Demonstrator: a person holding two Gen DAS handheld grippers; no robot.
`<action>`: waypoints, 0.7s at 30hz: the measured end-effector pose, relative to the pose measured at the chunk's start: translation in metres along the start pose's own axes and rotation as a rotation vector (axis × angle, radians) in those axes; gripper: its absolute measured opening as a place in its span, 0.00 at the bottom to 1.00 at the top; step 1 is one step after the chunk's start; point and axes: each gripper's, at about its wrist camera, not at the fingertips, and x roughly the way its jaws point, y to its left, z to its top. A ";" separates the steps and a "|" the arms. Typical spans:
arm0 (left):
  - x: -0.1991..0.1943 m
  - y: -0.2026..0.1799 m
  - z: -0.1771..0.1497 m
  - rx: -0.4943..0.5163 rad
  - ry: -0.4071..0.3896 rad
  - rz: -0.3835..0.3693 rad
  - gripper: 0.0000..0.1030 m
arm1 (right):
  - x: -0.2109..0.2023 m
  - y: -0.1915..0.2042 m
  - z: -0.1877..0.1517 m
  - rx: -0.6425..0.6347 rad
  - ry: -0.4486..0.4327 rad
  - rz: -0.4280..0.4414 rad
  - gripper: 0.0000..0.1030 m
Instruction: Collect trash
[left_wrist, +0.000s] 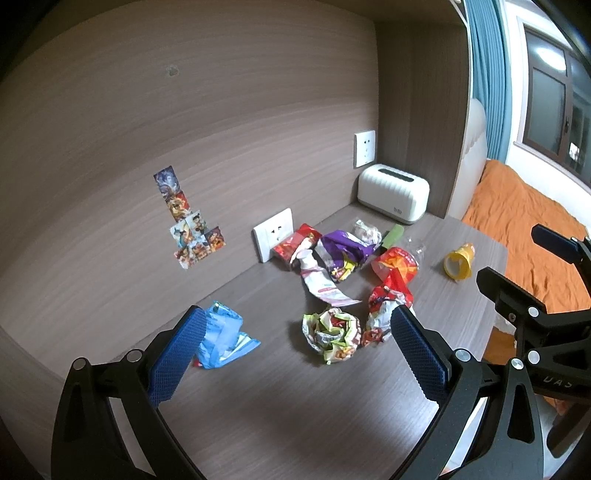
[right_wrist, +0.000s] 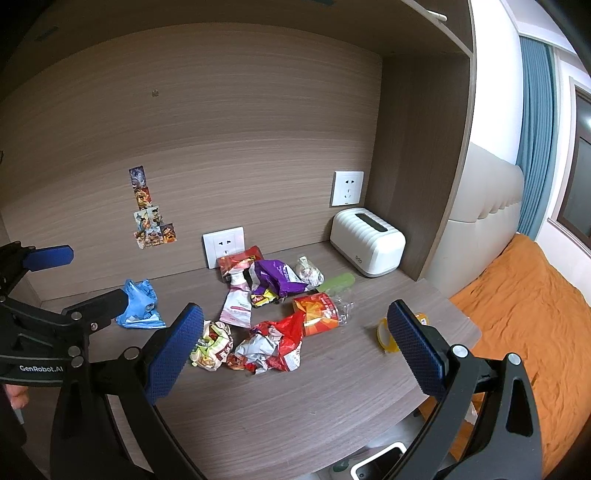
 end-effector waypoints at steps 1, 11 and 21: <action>0.000 0.000 -0.001 -0.001 0.000 0.000 0.95 | 0.000 0.000 0.000 0.000 0.000 -0.001 0.96; 0.001 0.001 0.000 0.002 0.002 -0.004 0.95 | 0.000 -0.001 0.000 0.006 0.001 -0.001 0.96; 0.001 0.001 0.002 0.004 0.008 -0.004 0.95 | -0.002 0.000 -0.003 0.006 -0.001 -0.004 0.96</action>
